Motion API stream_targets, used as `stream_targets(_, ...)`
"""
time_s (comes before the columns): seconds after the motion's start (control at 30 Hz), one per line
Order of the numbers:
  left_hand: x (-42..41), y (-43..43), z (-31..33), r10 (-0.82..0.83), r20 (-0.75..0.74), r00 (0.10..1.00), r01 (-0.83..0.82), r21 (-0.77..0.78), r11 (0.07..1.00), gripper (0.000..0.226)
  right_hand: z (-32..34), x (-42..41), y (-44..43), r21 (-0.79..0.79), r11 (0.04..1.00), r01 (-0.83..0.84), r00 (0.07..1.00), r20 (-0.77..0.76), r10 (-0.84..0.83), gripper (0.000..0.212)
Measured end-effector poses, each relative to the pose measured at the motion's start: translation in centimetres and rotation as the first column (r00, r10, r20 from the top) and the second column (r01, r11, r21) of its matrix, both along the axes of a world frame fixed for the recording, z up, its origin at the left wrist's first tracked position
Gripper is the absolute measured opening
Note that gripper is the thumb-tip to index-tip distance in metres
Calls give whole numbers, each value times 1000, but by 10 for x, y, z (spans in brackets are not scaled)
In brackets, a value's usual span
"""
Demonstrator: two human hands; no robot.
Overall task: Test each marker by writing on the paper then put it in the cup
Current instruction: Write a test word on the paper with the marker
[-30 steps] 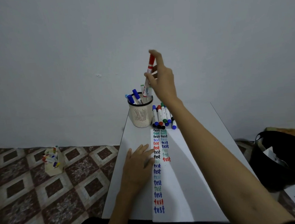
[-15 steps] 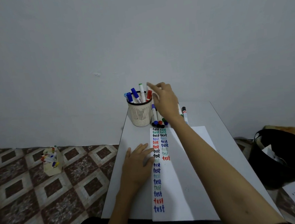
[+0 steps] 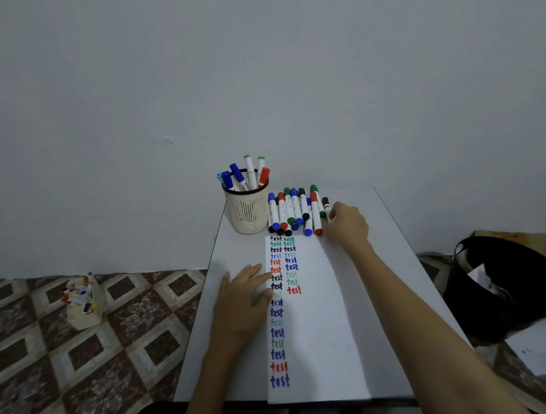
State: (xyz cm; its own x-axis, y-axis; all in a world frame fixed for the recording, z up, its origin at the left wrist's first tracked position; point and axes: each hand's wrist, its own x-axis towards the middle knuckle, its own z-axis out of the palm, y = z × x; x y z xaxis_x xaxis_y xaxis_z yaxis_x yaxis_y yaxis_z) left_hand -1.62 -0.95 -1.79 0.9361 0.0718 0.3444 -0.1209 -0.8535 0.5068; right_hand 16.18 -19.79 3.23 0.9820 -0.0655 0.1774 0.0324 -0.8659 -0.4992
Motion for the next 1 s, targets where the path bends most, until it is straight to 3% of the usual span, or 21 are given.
stream_targets(0.13, 0, -2, 2, 4, 4, 1000, -4, 4, 1000, 49, 0, -16, -7, 337, 941, 26, 947, 292, -131, 18)
stream_targets(0.23, -2, -2, 3, 7, 18, 1000, -7, -22, 1000, 51, 10, -41, -9, 650, 750, -126, 887, 412, -207, 19)
stream_targets(0.3, -4, -4, 4, 8, 32, 999, -6, -63, 998, 60, 15, -63, -7, 753, 625, -204, 881, 420, -218, 19)
stream_targets(0.37, -5, -6, 8, 25, 36, 999, -20, -155, 988, 68, 17, -87, -2, 822, 507, -259, 918, 372, -134, 14)
stream_targets(0.5, -9, -8, 14, -4, 79, 997, 28, -316, 948, 72, 13, -133, 17, 897, 310, -314, 943, 256, 212, 11)
stream_targets(0.77, -19, -14, 19, -103, 140, 985, 138, -270, 953, 23, -3, -165, 45, 910, 280, -307, 872, 151, 465, 18)
stream_targets(1.0, -23, -16, 26, -165, 173, 971, 201, -219, 955, 28, -8, -163, 41, 926, 259, -273, 865, 119, 488, 4)
